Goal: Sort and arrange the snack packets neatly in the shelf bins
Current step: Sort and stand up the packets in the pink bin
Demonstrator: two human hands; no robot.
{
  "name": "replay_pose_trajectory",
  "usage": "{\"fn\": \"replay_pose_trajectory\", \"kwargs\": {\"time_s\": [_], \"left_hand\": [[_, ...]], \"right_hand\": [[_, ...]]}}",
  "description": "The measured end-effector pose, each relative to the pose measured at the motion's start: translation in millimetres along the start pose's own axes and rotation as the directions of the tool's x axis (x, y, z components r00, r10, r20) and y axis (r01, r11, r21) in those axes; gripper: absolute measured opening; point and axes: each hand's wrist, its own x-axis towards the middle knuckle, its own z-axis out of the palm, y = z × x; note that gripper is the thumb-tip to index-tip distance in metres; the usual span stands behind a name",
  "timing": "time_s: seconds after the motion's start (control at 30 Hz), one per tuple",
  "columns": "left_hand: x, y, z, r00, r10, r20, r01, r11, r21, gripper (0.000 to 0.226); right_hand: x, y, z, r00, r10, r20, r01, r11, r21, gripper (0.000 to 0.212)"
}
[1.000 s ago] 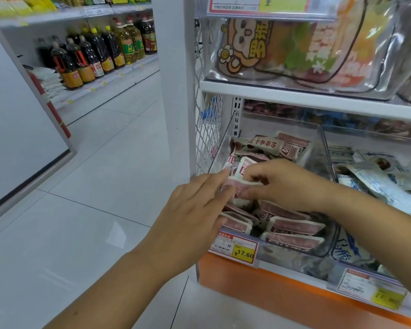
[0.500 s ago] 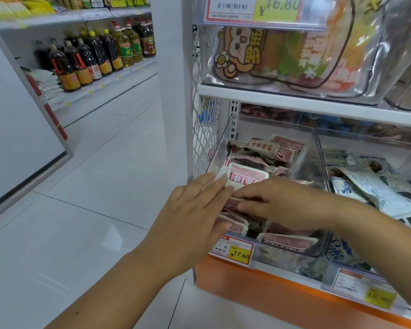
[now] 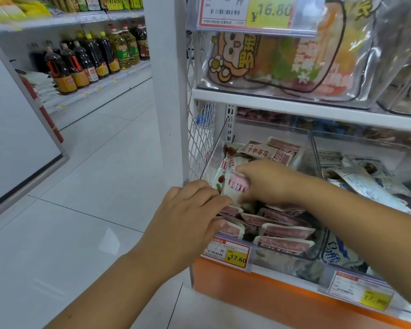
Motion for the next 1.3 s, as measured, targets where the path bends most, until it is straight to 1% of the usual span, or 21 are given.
{"fn": "replay_pose_trajectory", "kwargs": {"time_s": [0.07,0.1,0.13,0.2,0.27,0.33,0.37,0.43,0.47,0.5,0.53,0.57,0.6,0.67,0.73,0.87,0.97,1.1,1.17,1.23,1.3], "left_hand": [[-0.1,-2.0,-0.8,1.000,0.011,0.010,-0.011,1.000,-0.009,0.036],[-0.1,-2.9,-0.9,1.000,0.015,0.011,-0.015,1.000,-0.011,0.036],[0.1,-3.7,-1.2,1.000,0.016,0.010,-0.016,1.000,-0.012,0.037],[1.4,-4.4,-1.5,1.000,0.015,0.009,-0.015,1.000,-0.015,0.037],[2.3,-4.4,-1.2,1.000,0.015,0.014,-0.015,1.000,-0.022,0.037],[2.2,-4.6,-0.7,1.000,0.012,0.016,-0.012,1.000,-0.024,0.037],[2.1,-4.7,-0.2,1.000,0.011,0.015,-0.011,1.000,-0.020,0.037],[1.9,-4.6,0.0,1.000,0.012,0.017,-0.012,1.000,-0.019,0.037],[2.3,-4.6,-0.3,1.000,0.014,0.017,-0.014,1.000,-0.017,0.036],[2.7,-4.5,-0.7,1.000,0.017,0.016,-0.017,1.000,-0.013,0.036],[3.2,-4.4,-1.0,1.000,0.021,0.013,-0.020,1.000,-0.006,0.036],[3.6,-4.3,-1.0,1.000,0.022,0.013,-0.022,1.000,0.000,0.036],[3.7,-4.0,-1.1,1.000,0.020,0.018,-0.020,1.000,0.002,0.035],[3.1,-3.4,-2.0,1.000,0.008,0.028,-0.008,1.000,0.010,0.037],[2.5,-2.1,-3.0,0.999,0.007,0.036,-0.008,1.000,0.022,0.042],[9.2,4.9,-6.6,0.997,0.034,0.063,-0.037,0.998,0.050,0.053],[17.5,11.2,-7.8,0.994,0.037,0.104,-0.041,0.998,0.039,0.058],[16.7,13.0,-7.5,0.989,0.041,0.145,-0.043,0.999,0.014,0.052],[12.6,11.9,-6.3,0.989,0.033,0.145,-0.031,0.999,-0.014,0.046],[9.4,10.4,-4.7,0.989,0.016,0.150,-0.011,0.999,-0.035,0.041],[7.5,9.9,-2.5,0.988,0.001,0.153,0.006,0.999,-0.048,0.039]], "right_hand": [[-1.8,8.3,-10.7,0.997,0.068,-0.037,-0.063,0.991,0.115,0.026],[-2.6,13.8,-18.4,0.991,0.112,-0.068,-0.100,0.982,0.159,0.033],[-2.4,20.9,-26.1,0.984,0.145,-0.102,-0.125,0.976,0.178,0.034],[-0.6,30.7,-36.6,0.966,0.205,-0.157,-0.180,0.970,0.160,0.041],[4.7,36.1,-32.5,0.965,0.224,-0.135,-0.212,0.973,0.092,0.048],[7.6,35.4,-27.2,0.968,0.210,-0.141,-0.216,0.976,-0.034,0.039],[6.7,34.5,-26.2,0.963,0.200,-0.181,-0.221,0.969,-0.107,0.038],[-3.2,28.8,-31.7,0.940,0.107,-0.325,-0.184,0.959,-0.217,0.047],[-9.6,22.7,-35.9,0.923,0.017,-0.384,-0.103,0.973,-0.204,0.046],[-16.9,13.4,-39.5,0.919,-0.069,-0.389,0.018,0.991,-0.132,0.037],[-22.0,3.7,-40.6,0.939,-0.139,-0.313,0.139,0.990,-0.022,0.025],[-23.5,-4.4,-38.0,0.963,-0.201,-0.179,0.217,0.974,0.071,0.016],[-21.0,-9.7,-32.1,0.969,-0.244,-0.039,0.247,0.964,0.103,0.015],[-5.2,-7.9,-21.6,0.955,-0.263,0.137,0.260,0.965,0.039,0.022],[13.2,1.4,-16.3,0.946,-0.233,0.224,0.243,0.970,-0.016,0.028],[39.1,21.6,-3.2,0.903,-0.242,0.356,0.238,0.970,0.055,0.046],[47.3,26.4,5.2,0.881,-0.290,0.375,0.308,0.951,0.010,0.050],[54.1,27.6,9.7,0.880,-0.257,0.399,0.332,0.934,-0.130,0.058],[56.2,30.9,13.3,0.907,-0.250,0.340,0.339,0.911,-0.235,0.055],[54.3,37.3,11.1,0.929,-0.260,0.263,0.327,0.909,-0.258,0.046],[52.4,42.4,8.9,0.932,-0.319,0.170,0.357,0.889,-0.286,0.034]]}}
